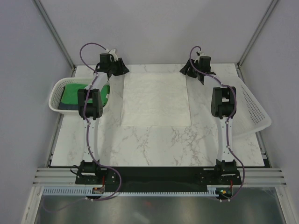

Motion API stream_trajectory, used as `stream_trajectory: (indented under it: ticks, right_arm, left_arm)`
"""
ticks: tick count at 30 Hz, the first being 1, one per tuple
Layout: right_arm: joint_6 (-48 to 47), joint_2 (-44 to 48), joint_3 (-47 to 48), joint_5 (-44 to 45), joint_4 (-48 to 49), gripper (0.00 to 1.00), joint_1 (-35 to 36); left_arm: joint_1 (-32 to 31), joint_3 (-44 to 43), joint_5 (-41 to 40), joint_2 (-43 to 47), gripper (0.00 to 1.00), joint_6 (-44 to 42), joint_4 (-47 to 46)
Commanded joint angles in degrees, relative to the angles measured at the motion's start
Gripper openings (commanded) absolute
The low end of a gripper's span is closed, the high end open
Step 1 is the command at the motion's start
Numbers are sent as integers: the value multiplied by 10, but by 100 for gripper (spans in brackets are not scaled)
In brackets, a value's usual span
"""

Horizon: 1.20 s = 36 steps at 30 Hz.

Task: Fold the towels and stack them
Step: Fold the towel

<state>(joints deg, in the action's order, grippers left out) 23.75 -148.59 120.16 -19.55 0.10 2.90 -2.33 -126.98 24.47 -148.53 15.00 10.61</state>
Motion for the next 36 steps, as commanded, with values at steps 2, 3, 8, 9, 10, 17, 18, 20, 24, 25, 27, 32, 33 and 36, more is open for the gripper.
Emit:
stream_trajectory:
  ticks: [2, 3, 8, 9, 10, 17, 18, 20, 24, 25, 27, 32, 33, 36]
  right_arm:
    - [-9, -8, 31, -16, 0, 62, 4]
    - [-11, -9, 30, -17, 0, 62, 4]
    - [-23, -12, 25, -27, 2, 53, 4]
    - [-24, -11, 24, -34, 7, 44, 3]
    - [-24, -9, 20, -50, 19, 39, 3]
    - [-23, 8, 2, -84, 49, 2, 0]
    - [-24, 10, -2, -85, 51, 0, 0]
    - [-23, 17, -8, -87, 53, 0, 0]
    - [-27, 23, -12, -92, 54, 0, -1]
    - [-29, 26, -13, -93, 54, 0, 0]
    - [-30, 29, -15, -91, 54, 0, 0]
    - [-39, 40, -32, -91, 55, 0, -1]
    - [-40, 42, -34, -91, 55, 0, -1]
    - [-41, 45, -36, -92, 55, 0, 0]
  left_arm:
    - [0, -35, 36, -13, 49, 31, -16]
    - [0, -35, 37, -14, 49, 33, -16]
    - [0, -36, 37, -16, 44, 39, -15]
    - [0, -37, 34, -16, 45, 40, -13]
    - [0, -38, 33, -17, 46, 40, -9]
    - [-5, 0, -14, 6, 49, 49, 7]
    - [-7, -1, -15, 6, 50, 49, 7]
    - [-7, 1, -23, 10, 50, 47, 7]
    - [-26, 32, -47, 40, 53, 21, -29]
    - [-31, 44, -53, 60, 54, 0, -43]
    - [-46, 71, -85, 80, 56, -20, -66]
    - [-58, 114, -137, 124, 57, -47, -93]
    - [-62, 121, -162, 130, 58, -50, -97]
    - [-65, 131, -193, 138, 59, -62, -101]
